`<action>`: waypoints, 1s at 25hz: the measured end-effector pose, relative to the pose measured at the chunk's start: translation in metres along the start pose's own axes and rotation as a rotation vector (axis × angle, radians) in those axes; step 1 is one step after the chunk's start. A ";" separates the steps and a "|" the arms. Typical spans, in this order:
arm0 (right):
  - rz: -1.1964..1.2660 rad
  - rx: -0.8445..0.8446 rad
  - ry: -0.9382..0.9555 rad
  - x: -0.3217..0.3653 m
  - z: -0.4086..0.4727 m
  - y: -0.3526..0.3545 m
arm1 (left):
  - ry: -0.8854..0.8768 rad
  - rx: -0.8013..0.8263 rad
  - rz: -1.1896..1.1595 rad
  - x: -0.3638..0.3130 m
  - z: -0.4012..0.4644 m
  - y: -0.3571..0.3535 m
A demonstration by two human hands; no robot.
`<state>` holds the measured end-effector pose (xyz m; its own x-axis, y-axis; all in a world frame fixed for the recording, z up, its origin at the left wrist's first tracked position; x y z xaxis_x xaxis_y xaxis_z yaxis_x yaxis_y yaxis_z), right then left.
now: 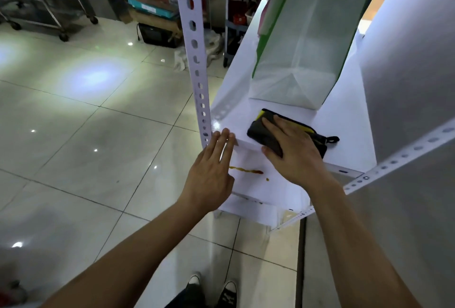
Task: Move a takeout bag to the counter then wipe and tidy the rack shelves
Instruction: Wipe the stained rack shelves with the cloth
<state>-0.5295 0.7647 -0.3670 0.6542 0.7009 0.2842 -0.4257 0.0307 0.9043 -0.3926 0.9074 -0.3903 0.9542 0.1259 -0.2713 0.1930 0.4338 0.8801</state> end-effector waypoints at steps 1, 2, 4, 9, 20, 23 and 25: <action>0.012 -0.024 0.019 0.001 -0.005 0.002 | -0.003 0.002 0.003 0.000 -0.001 0.000; 0.032 -0.047 0.028 0.003 -0.010 0.004 | -0.002 -0.002 0.005 0.000 -0.001 0.000; 0.068 -0.098 0.018 0.006 -0.024 0.010 | 0.011 -0.011 0.014 0.001 -0.003 0.000; 0.094 -0.297 -0.006 0.008 -0.059 0.013 | 0.028 -0.099 -0.004 0.006 -0.036 -0.025; 0.395 -0.323 -0.108 0.005 -0.134 -0.007 | 0.157 0.167 -0.064 0.007 -0.133 -0.119; 0.809 -0.313 -0.327 -0.022 -0.164 -0.037 | 0.200 0.181 -0.011 0.010 -0.141 -0.139; 1.003 -0.266 -0.510 -0.042 -0.174 -0.063 | 0.201 0.189 0.026 0.009 -0.153 -0.155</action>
<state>-0.6390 0.8570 -0.4914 0.0983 0.1278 0.9869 -0.9752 -0.1854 0.1211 -0.4484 0.9778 -0.5886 0.8986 0.3173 -0.3030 0.2265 0.2559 0.9398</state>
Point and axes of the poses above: each hand's wrist, its own z-axis towards the middle knuckle, its own y-axis out of the back of the hand, x = y × z, the point moved 6 cm from there along z, towards the middle knuckle, and after that the axes turned 15 degrees about -x, right-handed, at the moved point
